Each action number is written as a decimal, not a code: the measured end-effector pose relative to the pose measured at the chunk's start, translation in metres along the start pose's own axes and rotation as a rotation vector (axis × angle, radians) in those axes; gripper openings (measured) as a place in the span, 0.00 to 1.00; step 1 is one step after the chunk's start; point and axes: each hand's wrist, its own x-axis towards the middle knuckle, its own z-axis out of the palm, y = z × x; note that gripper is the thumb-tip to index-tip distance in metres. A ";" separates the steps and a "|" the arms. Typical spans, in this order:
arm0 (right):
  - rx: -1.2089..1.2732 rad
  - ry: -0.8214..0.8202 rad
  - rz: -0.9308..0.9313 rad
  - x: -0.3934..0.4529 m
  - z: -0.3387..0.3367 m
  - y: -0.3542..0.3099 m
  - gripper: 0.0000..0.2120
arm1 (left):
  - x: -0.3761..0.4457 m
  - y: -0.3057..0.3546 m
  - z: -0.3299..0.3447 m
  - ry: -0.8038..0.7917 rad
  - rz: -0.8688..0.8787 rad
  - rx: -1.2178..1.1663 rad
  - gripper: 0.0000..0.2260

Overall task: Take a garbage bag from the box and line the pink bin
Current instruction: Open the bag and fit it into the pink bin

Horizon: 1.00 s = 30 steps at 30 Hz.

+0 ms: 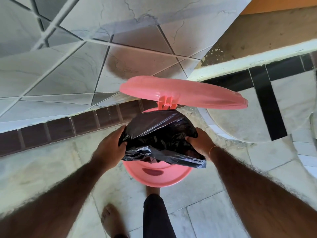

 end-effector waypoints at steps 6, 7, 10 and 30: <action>0.074 0.082 -0.006 -0.005 0.003 -0.007 0.21 | -0.011 -0.016 0.001 0.207 0.005 0.036 0.21; -0.004 0.170 -0.043 -0.006 0.003 -0.009 0.20 | -0.011 -0.013 -0.002 0.324 0.029 0.099 0.20; -0.408 0.524 -0.317 -0.011 0.004 -0.019 0.14 | -0.013 0.007 -0.009 0.542 0.273 0.283 0.13; -0.849 0.184 -0.682 -0.019 0.050 -0.060 0.35 | -0.066 0.042 0.032 0.021 0.577 0.748 0.10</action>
